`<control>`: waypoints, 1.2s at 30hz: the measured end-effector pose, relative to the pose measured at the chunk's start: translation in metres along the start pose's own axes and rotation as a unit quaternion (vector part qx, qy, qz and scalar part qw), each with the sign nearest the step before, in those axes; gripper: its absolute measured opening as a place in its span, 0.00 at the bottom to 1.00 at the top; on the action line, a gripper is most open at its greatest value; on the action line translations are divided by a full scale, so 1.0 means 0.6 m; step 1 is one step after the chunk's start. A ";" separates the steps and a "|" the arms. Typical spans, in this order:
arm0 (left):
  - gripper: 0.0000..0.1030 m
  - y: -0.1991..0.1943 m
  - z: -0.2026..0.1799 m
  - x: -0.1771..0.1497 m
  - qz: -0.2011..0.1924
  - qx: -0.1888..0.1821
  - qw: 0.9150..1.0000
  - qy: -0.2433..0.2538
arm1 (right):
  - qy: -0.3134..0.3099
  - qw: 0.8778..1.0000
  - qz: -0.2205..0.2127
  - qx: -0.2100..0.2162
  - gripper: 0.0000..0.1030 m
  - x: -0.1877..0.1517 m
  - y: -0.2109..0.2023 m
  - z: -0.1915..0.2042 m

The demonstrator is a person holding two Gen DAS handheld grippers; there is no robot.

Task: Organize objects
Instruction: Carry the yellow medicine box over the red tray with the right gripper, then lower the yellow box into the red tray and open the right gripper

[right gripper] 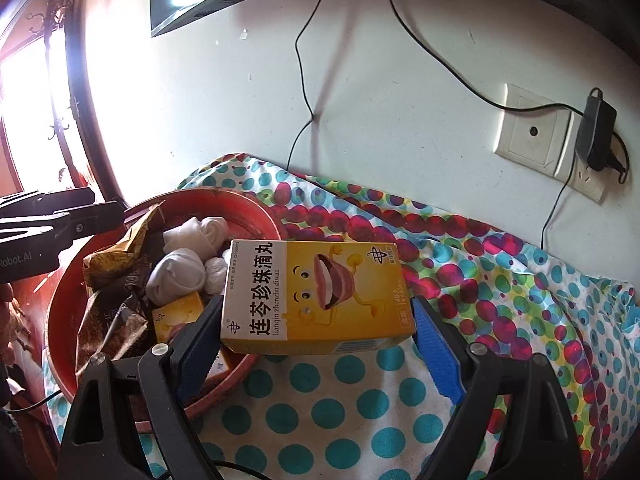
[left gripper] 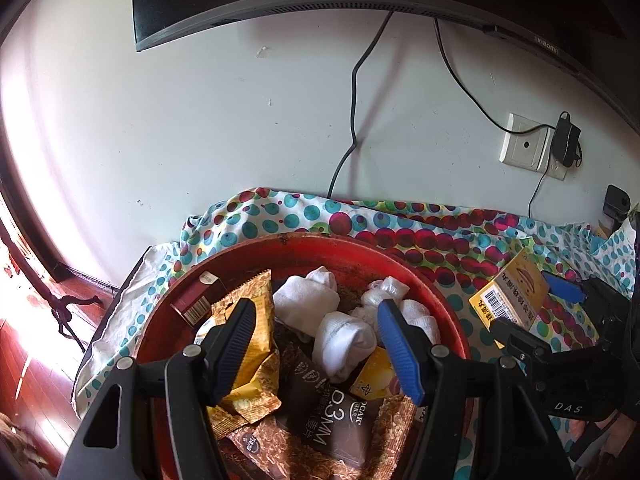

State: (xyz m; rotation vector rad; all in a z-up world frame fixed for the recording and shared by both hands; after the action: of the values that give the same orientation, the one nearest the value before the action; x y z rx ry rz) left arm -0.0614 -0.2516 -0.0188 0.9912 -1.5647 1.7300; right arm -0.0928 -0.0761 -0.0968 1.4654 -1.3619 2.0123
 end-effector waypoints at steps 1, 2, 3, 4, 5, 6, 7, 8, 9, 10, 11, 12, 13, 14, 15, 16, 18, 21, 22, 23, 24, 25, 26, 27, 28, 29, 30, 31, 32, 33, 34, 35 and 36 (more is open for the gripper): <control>0.63 -0.002 0.006 0.002 -0.002 0.002 1.000 -0.004 | -0.003 1.000 0.000 0.003 0.84 0.002 0.001 0.007; 0.63 -0.004 0.013 0.004 -0.003 0.005 1.000 -0.009 | -0.007 1.000 0.000 0.007 0.84 0.004 0.002 0.015; 0.63 -0.004 0.018 0.004 -0.002 0.006 1.000 -0.013 | -0.011 1.000 0.000 0.010 0.84 0.006 0.003 0.022; 0.63 -0.004 0.024 0.004 -0.002 0.008 1.000 -0.018 | -0.013 1.000 0.001 0.015 0.84 0.007 0.003 0.031; 0.63 -0.004 0.031 0.003 0.000 0.011 1.000 -0.023 | -0.015 1.000 0.002 0.020 0.84 0.007 0.005 0.039; 0.63 -0.003 0.037 0.003 0.001 0.014 1.000 -0.028 | -0.017 1.000 0.002 0.024 0.84 0.008 0.006 0.046; 0.63 -0.003 0.042 0.003 0.002 0.016 0.999 -0.031 | -0.018 0.999 0.002 0.029 0.84 0.010 0.006 0.055; 0.63 -0.004 0.046 0.002 0.002 0.017 0.999 -0.035 | -0.020 0.999 0.003 0.035 0.84 0.012 0.008 0.063; 0.63 -0.003 0.050 0.002 0.002 0.019 0.999 -0.038 | -0.022 0.999 0.002 0.039 0.84 0.014 0.010 0.070; 0.63 -0.003 0.053 0.002 0.002 0.021 0.999 -0.041 | -0.027 0.999 0.002 0.042 0.84 0.016 0.013 0.079; 0.64 -0.002 0.055 0.001 0.003 0.021 0.999 -0.042 | -0.031 0.998 0.005 0.046 0.84 0.016 0.017 0.086; 0.64 -0.001 0.056 -0.001 0.005 0.022 0.999 -0.042 | -0.035 0.998 0.010 0.049 0.84 0.016 0.022 0.093; 0.64 0.000 0.057 -0.002 0.007 0.023 0.999 -0.043 | -0.037 0.998 0.012 0.052 0.84 0.017 0.026 0.100; 0.64 0.002 0.057 -0.003 0.007 0.023 0.999 -0.042 | -0.038 0.998 0.014 0.057 0.84 0.018 0.030 0.106; 0.64 0.002 0.057 -0.004 0.008 0.023 0.999 -0.042 | -0.042 0.997 0.016 0.059 0.84 0.019 0.033 0.113; 0.64 0.003 0.057 -0.004 0.009 0.024 0.999 -0.043 | -0.046 0.997 0.018 0.059 0.84 0.019 0.038 0.119; 0.64 0.004 0.056 -0.004 0.009 0.023 0.999 -0.042 | -0.046 0.997 0.022 0.065 0.84 0.020 0.047 0.129; 0.64 0.003 0.059 -0.005 0.009 0.025 0.999 -0.040 | -0.050 0.996 0.035 0.071 0.84 0.014 0.063 0.143; 0.64 0.002 0.061 -0.005 0.009 0.026 0.999 -0.042 | -0.052 0.995 0.038 0.072 0.84 0.012 0.068 0.147; 0.64 0.002 0.064 -0.004 0.008 0.026 0.999 -0.043 | -0.055 0.995 0.040 0.072 0.84 0.010 0.070 0.150; 0.64 0.001 0.067 -0.003 0.007 0.027 0.999 -0.046 | -0.056 0.995 0.041 0.072 0.84 0.009 0.072 0.153; 0.64 0.000 0.071 -0.003 0.007 0.030 0.998 -0.049 | -0.053 0.995 0.042 0.076 0.84 0.008 0.074 0.156; 0.64 0.000 0.075 -0.004 0.007 0.031 0.998 -0.053 | -0.052 0.995 0.044 0.079 0.84 0.008 0.076 0.158; 0.64 0.000 0.078 -0.005 0.008 0.032 0.998 -0.055 | -0.051 0.995 0.045 0.079 0.84 0.007 0.077 0.160; 0.64 0.002 0.080 -0.006 0.011 0.033 0.998 -0.055 | -0.051 0.994 0.045 0.081 0.84 0.008 0.078 0.162; 0.64 0.003 0.082 -0.007 0.013 0.035 0.998 -0.055 | -0.052 0.994 0.045 0.081 0.84 0.007 0.079 0.164; 0.64 0.003 0.084 -0.007 0.013 0.038 0.998 -0.055 | -0.052 0.994 0.045 0.081 0.84 0.008 0.081 0.165; 0.64 0.002 0.084 -0.007 0.011 0.038 0.998 -0.055 | -0.052 0.994 0.046 0.082 0.84 0.008 0.083 0.166; 0.64 0.002 0.083 -0.007 0.012 0.036 0.998 -0.055 | -0.053 0.994 0.046 0.082 0.84 0.008 0.085 0.168; 0.64 0.002 0.083 -0.007 0.012 0.035 0.998 -0.055 | -0.053 0.994 0.046 0.081 0.84 0.009 0.086 0.169; 0.64 0.002 0.082 -0.006 0.011 0.035 0.998 -0.054 | -0.053 0.994 0.046 0.081 0.84 0.009 0.089 0.169; 0.64 0.002 0.081 -0.006 0.011 0.034 0.998 -0.052 | -0.051 0.994 0.046 0.081 0.84 0.010 0.091 0.170; 0.64 0.001 0.079 -0.006 0.011 0.033 0.998 -0.049 | -0.049 0.994 0.046 0.081 0.84 0.010 0.094 0.171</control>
State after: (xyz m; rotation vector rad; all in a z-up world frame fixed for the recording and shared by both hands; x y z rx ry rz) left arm -0.0537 -0.2983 -0.0210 1.1101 -1.5941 1.7817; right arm -0.0759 -0.1901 -0.1172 1.6181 -1.3564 2.1798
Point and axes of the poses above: each gripper's, at about its wrist camera, not at the fingertips, and y roughly the way its jaws point, z to its left, x to its top, the point moved 8 cm from there along y, roughly the way its jaws point, and after that the axes turned 9 degrees about -z, right-handed, at the moved point
